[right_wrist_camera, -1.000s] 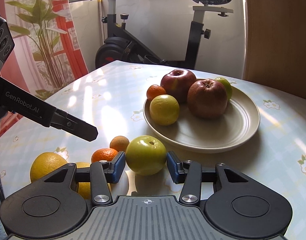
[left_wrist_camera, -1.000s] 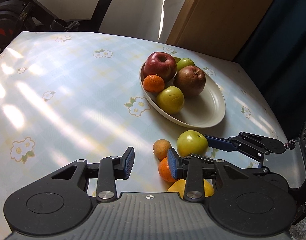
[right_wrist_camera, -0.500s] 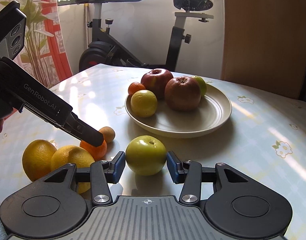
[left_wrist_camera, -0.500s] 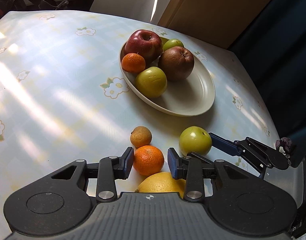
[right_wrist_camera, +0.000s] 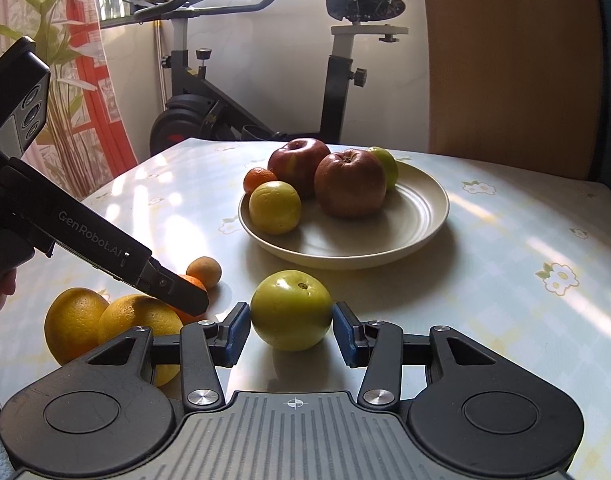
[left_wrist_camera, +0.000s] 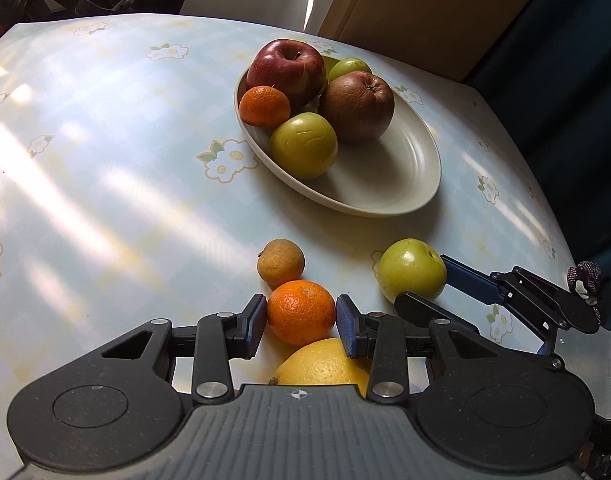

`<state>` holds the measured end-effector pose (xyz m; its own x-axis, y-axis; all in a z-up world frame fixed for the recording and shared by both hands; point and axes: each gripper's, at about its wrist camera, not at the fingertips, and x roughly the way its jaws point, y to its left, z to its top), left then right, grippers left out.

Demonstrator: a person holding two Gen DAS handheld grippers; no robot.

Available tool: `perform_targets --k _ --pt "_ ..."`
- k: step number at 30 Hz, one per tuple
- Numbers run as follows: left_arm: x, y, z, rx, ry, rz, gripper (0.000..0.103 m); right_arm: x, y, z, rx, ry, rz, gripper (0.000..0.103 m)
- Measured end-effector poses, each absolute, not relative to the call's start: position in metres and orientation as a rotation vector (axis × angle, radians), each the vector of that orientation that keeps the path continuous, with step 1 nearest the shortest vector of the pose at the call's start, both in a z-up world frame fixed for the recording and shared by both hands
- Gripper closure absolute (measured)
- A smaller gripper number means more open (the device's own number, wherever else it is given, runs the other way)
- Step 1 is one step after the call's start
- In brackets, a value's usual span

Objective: Organize fruits
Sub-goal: 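Close the right tool on a green apple while the left tool grasps a tangerine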

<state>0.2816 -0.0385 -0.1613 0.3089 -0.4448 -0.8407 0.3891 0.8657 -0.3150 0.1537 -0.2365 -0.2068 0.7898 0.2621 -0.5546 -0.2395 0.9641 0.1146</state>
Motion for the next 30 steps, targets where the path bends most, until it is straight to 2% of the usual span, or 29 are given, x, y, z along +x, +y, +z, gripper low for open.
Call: perform_targets --k 26,28,30 --pt "0.265 -0.035 -0.13 0.034 0.977 -0.569 0.064 0.147 -0.247 -0.199 0.09 0.562 0.229 0.063" --pt "0.264 -0.035 -0.127 0.041 0.966 -0.569 0.064 0.146 -0.248 -0.197 0.092 0.553 0.226 0.067" --pt "0.263 -0.036 -0.124 0.047 0.952 -0.568 0.064 0.145 -0.25 -0.193 0.095 0.53 0.226 0.085"
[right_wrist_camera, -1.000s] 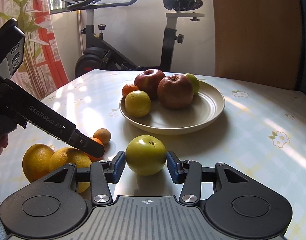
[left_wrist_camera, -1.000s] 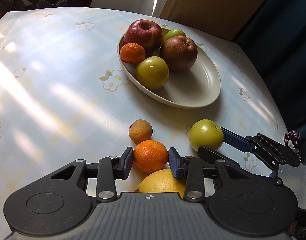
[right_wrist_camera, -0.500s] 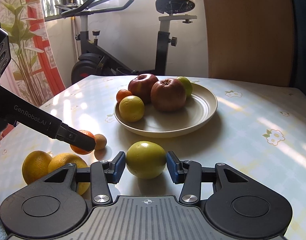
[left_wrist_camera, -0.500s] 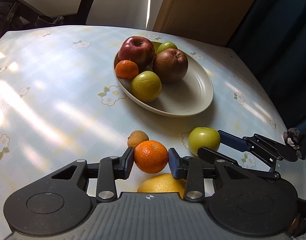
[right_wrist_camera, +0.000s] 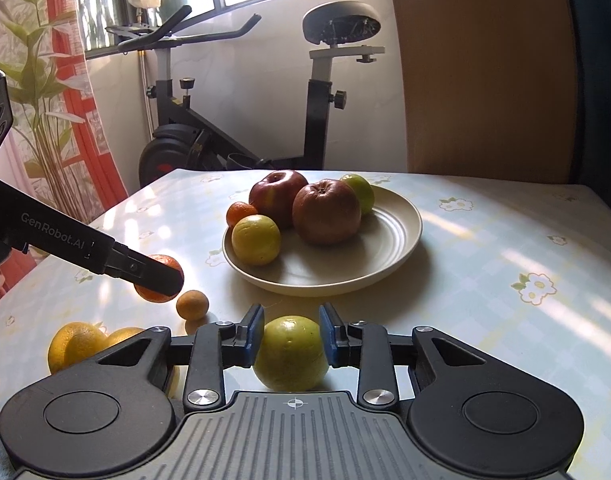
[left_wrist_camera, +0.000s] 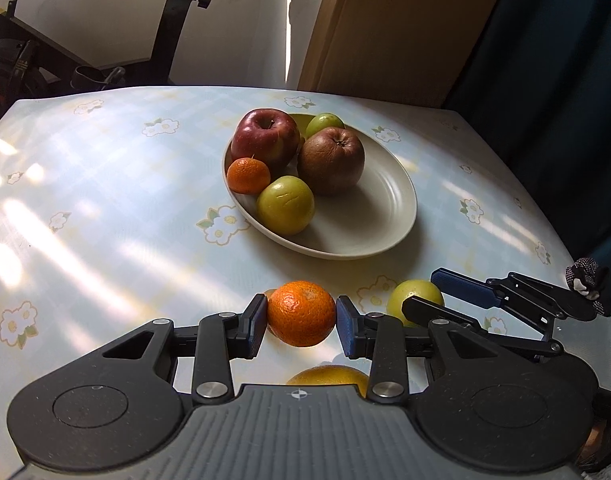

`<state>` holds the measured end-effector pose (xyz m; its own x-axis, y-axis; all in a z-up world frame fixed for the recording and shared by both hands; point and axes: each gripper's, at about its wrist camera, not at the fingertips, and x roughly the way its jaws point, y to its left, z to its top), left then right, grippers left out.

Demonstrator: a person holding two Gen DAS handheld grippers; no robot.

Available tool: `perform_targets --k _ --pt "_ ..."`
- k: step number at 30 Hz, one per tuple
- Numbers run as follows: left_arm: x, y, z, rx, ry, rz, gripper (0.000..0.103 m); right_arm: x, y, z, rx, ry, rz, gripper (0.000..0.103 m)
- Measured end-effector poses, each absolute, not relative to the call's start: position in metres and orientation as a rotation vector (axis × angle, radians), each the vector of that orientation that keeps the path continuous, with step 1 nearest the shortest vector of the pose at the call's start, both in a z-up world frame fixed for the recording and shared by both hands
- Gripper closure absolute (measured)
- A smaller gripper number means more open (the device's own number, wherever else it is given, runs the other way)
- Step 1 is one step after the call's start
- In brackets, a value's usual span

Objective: Organize fruits
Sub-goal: 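Close the right tool on a green apple while the left tool grasps a tangerine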

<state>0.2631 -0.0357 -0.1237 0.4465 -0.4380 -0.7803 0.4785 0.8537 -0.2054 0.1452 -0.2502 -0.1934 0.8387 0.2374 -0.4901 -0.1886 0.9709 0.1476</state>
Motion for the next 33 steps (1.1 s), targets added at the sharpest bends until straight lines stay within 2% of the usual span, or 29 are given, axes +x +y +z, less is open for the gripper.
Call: perform_targets --k 5,8,11,16,19,33 --pt "0.266 -0.039 -0.12 0.059 0.939 -0.574 0.064 0.152 -0.253 -0.192 0.076 0.553 0.226 0.083" --pt "0.27 -0.038 -0.123 0.046 0.948 -0.559 0.064 0.152 -0.256 -0.195 0.119 0.563 0.238 0.078" --pt "0.271 -0.036 -0.126 0.035 0.956 -0.555 0.064 0.153 -0.252 -0.197 0.089 0.569 0.227 0.068" --pt "0.272 -0.036 -0.127 0.042 0.953 -0.551 0.064 0.153 -0.25 -0.198 0.08 0.563 0.224 0.066" --pt "0.272 -0.036 -0.128 0.043 0.952 -0.549 0.064 0.155 -0.253 -0.202 0.094 0.598 0.223 0.061" --pt "0.271 -0.04 -0.128 0.054 0.946 -0.547 0.064 0.155 -0.255 -0.208 0.129 0.599 0.238 0.061"
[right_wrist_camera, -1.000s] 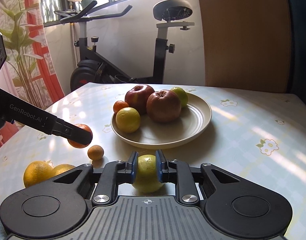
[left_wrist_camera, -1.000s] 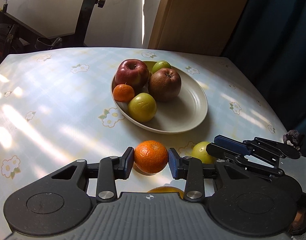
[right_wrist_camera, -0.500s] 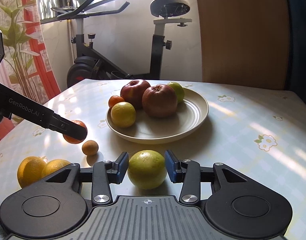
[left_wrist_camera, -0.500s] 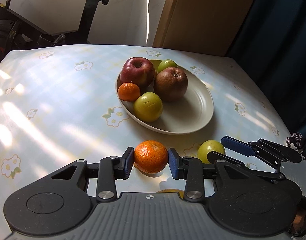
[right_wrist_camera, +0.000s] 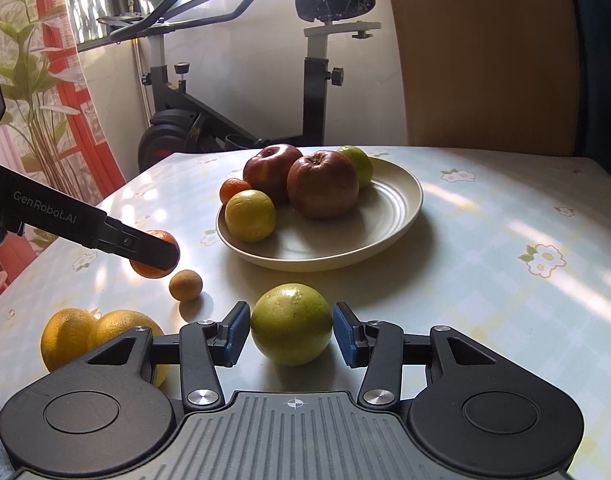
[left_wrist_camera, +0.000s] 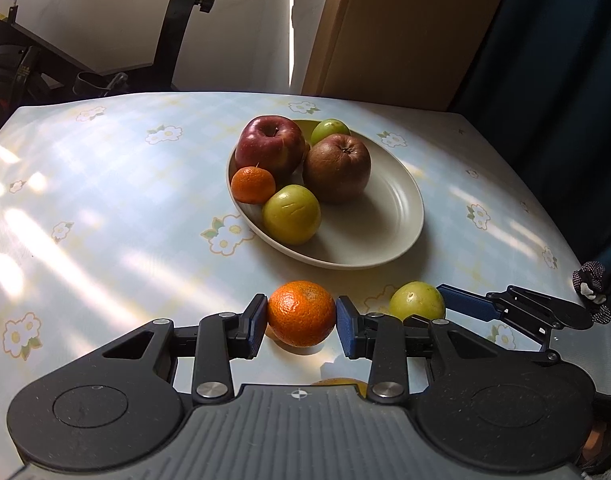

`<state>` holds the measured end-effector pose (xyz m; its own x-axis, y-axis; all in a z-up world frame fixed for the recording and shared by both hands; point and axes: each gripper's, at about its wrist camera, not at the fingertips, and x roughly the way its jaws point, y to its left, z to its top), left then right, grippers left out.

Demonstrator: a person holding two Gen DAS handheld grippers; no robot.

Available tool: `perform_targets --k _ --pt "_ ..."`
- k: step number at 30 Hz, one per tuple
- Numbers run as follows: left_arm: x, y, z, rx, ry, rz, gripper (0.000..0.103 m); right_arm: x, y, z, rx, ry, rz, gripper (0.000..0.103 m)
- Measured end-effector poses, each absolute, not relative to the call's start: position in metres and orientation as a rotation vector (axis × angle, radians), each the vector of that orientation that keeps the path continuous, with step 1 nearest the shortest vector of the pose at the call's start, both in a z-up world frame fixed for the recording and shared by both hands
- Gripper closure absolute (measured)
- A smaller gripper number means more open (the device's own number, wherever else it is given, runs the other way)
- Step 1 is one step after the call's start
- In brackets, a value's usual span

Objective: Organize fruits
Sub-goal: 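Close the right tool on a green apple while the left tool grasps a tangerine, then carry the green apple and tangerine over the plate with both tools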

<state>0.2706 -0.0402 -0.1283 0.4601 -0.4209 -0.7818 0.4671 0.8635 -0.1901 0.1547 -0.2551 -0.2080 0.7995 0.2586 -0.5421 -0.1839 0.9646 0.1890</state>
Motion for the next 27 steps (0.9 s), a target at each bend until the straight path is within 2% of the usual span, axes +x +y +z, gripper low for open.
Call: perform_targets --k 18,27 --pt "0.268 -0.043 -0.122 0.07 0.919 -0.55 0.064 0.152 -0.261 -0.201 0.142 0.568 0.224 0.062" --pt "0.277 -0.051 -0.112 0.063 0.886 -0.556 0.064 0.183 -0.274 -0.169 0.112 0.52 0.25 0.062"
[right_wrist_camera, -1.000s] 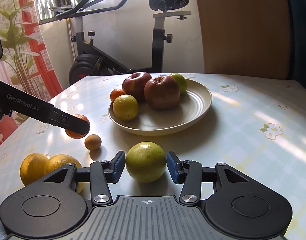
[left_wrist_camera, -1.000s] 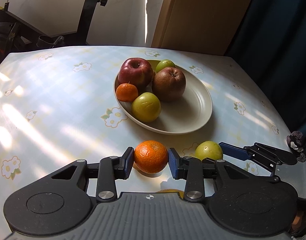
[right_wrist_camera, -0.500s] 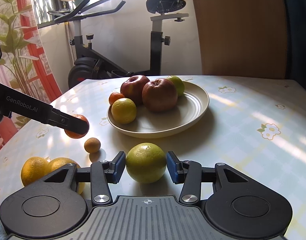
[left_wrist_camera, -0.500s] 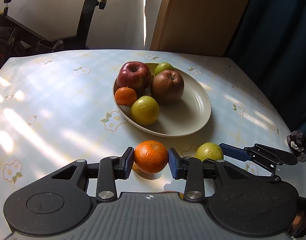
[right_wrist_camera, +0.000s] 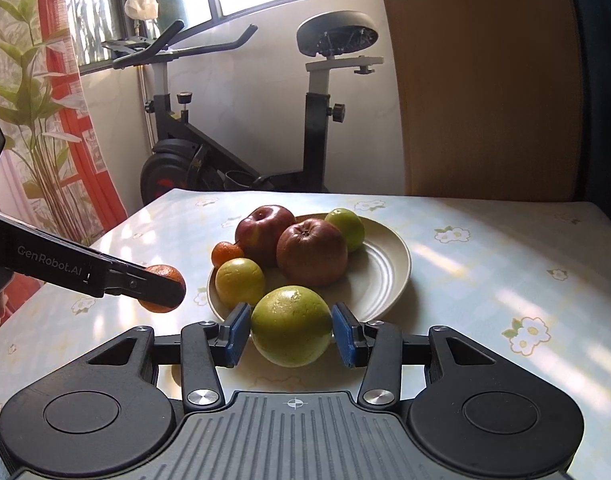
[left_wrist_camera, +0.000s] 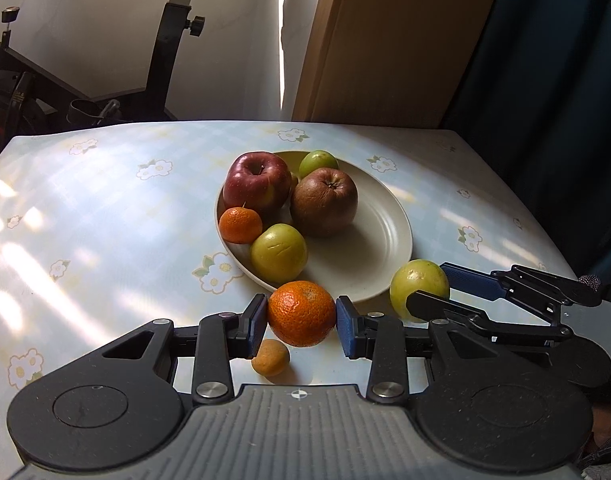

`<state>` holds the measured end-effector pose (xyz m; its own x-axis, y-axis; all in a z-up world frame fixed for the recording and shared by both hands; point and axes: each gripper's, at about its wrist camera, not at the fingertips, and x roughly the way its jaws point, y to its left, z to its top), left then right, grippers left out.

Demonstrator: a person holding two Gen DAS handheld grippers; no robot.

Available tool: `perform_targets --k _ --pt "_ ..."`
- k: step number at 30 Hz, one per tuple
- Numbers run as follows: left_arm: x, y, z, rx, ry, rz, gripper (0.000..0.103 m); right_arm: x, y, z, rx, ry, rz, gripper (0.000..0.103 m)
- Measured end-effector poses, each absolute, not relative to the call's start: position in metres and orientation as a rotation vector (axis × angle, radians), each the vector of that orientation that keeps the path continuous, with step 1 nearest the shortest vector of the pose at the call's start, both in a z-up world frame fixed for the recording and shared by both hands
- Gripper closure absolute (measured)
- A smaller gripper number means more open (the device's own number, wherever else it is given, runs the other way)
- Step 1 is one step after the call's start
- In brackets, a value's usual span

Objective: Organize fruits
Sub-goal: 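Carry the green apple and tangerine over the plate with both tools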

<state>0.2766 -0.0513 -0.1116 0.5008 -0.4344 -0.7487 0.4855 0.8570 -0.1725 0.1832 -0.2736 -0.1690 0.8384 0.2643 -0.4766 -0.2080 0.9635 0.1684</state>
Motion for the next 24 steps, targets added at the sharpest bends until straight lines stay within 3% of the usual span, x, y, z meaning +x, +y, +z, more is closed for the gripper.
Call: perform_targets --k 24 --pt "0.341 -0.093 -0.126 0.074 0.917 -0.564 0.064 0.287 -0.299 -0.174 -0.058 0.564 0.241 0.062"
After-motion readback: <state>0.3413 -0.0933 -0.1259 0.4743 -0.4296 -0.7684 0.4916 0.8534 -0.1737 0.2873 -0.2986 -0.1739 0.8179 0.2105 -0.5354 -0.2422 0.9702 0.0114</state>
